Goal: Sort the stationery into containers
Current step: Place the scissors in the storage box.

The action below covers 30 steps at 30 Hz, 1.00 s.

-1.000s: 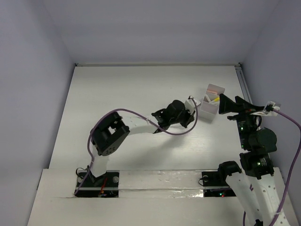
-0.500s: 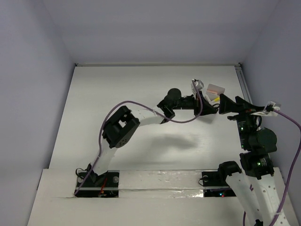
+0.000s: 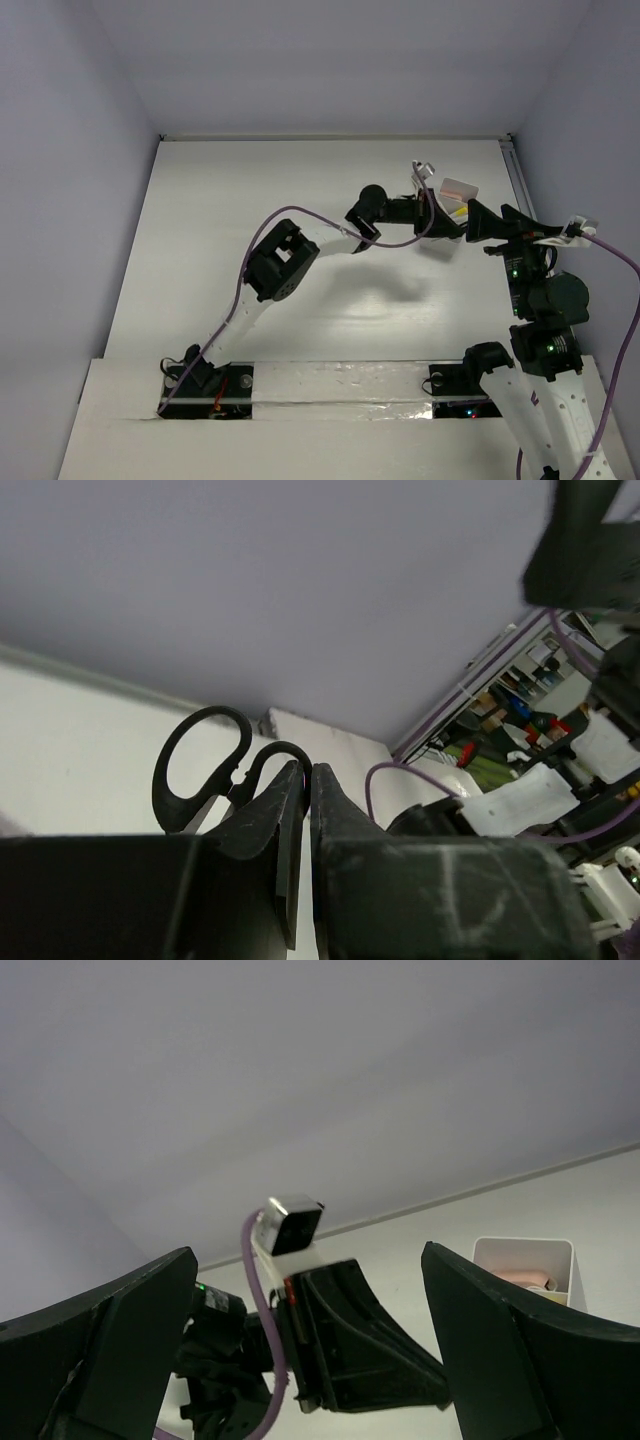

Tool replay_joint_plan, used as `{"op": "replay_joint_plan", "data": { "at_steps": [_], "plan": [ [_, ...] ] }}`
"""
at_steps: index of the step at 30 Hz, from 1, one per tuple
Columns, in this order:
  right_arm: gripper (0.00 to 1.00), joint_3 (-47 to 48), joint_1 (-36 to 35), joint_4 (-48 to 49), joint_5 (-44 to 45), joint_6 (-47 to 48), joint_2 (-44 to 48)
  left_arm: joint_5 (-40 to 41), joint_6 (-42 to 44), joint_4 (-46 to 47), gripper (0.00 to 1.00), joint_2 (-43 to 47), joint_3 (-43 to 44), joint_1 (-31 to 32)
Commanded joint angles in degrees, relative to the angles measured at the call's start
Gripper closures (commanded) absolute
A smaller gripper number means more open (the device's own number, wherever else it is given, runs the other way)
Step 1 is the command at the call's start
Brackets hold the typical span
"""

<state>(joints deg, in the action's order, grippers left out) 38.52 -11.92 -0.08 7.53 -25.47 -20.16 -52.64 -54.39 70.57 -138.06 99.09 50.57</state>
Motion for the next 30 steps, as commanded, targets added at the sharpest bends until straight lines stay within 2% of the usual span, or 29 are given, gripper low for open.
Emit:
{"op": "replay_joint_plan", "data": {
  "at_steps": [1,6,9,15,21,30],
  "plan": [
    [0.00,1.56,0.41,0.78,0.21,0.60,0.21,-2.02,-1.33,10.22,1.00,-0.45,6.37,0.23],
    [0.00,1.56,0.41,0.96,-0.06,0.60,0.21,-3.08,-1.86,5.29,1.00,-7.90,18.65,0.23],
    [0.00,1.56,0.41,0.96,0.03,0.69,0.47,-3.26,-2.03,3.00,1.00,-10.47,22.63,-0.29],
    [0.00,1.82,0.41,0.87,-0.67,0.60,0.74,-3.26,-0.98,0.81,1.00,-12.05,24.57,-0.82],
    [0.00,1.82,0.41,0.96,-0.85,0.60,0.74,-2.82,0.08,-2.80,1.00,-16.00,30.37,-1.34],
    [0.00,1.99,0.41,0.78,-1.20,0.69,1.09,-1.41,0.69,-4.21,1.00,-18.21,30.46,-2.40]
  ]
}}
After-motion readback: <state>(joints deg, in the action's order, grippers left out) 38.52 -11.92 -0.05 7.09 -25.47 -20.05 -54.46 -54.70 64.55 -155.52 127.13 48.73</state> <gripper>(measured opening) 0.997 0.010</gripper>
